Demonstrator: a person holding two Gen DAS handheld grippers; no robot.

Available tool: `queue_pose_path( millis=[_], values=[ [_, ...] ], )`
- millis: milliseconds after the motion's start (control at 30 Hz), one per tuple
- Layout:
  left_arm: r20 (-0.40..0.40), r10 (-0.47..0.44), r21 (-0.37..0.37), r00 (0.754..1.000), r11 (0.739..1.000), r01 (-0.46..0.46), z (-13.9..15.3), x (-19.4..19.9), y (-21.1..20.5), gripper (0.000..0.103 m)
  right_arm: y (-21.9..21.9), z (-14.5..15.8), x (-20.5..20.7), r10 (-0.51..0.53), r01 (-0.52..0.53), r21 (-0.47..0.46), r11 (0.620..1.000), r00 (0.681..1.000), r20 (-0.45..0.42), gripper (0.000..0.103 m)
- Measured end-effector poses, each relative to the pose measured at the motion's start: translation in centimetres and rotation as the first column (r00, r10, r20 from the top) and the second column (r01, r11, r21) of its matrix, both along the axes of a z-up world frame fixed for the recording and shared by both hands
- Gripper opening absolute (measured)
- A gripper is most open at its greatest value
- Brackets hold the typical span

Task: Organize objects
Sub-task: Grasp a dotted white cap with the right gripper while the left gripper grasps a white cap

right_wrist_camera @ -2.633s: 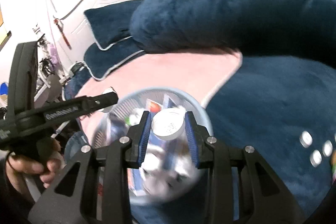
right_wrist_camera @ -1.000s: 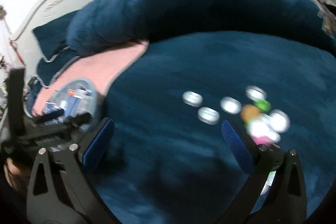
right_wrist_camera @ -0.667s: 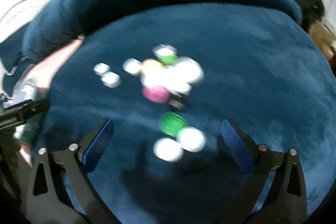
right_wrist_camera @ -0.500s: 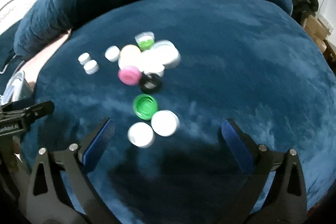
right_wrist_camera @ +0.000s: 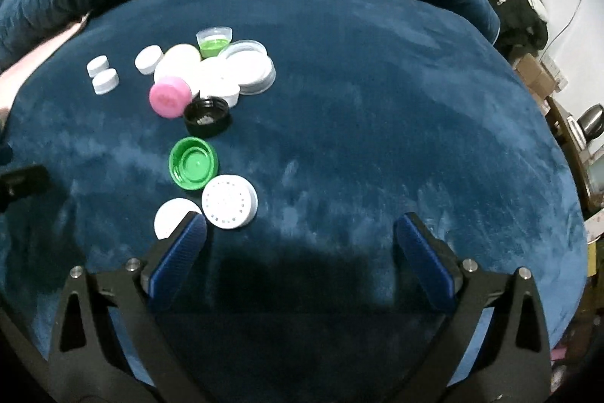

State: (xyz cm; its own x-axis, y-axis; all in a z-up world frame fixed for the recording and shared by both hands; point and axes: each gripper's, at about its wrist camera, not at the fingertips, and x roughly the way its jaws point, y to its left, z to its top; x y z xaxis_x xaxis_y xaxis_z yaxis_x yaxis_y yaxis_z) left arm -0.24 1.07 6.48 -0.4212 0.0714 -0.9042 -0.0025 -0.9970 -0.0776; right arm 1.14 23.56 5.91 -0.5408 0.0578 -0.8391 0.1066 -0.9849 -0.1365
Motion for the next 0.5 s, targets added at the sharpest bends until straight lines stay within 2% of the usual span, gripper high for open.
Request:
queue_pose_path(
  millis=[167,333,433,500],
  values=[
    [0.005,-0.006,0.011,1.000,1.000,0.006,-0.1,-0.1,0.1,0.102,-0.8,-0.9,-0.3,0.024,-0.024,0.009,1.000,0.999,0.024,0.101],
    [0.004,-0.021,0.010,1.000,1.000,0.021,-0.2,-0.1,0.5,0.102,-1.6,-0.4,0.0,0.051,-0.051,0.004,0.999,0.999,-0.020,0.101],
    [0.009,-0.023,0.001,1.000,1.000,0.023,-0.3,-0.1,0.6,0.102,-1.4,-0.6,-0.3,0.033,-0.033,-0.004,0.999,0.999,-0.020,0.094],
    [0.012,-0.019,0.003,1.000,1.000,0.019,-0.3,0.0,0.5,0.102,-0.9,-0.2,-0.3,0.015,-0.016,-0.044,0.999,1.000,-0.027,0.094]
  ],
)
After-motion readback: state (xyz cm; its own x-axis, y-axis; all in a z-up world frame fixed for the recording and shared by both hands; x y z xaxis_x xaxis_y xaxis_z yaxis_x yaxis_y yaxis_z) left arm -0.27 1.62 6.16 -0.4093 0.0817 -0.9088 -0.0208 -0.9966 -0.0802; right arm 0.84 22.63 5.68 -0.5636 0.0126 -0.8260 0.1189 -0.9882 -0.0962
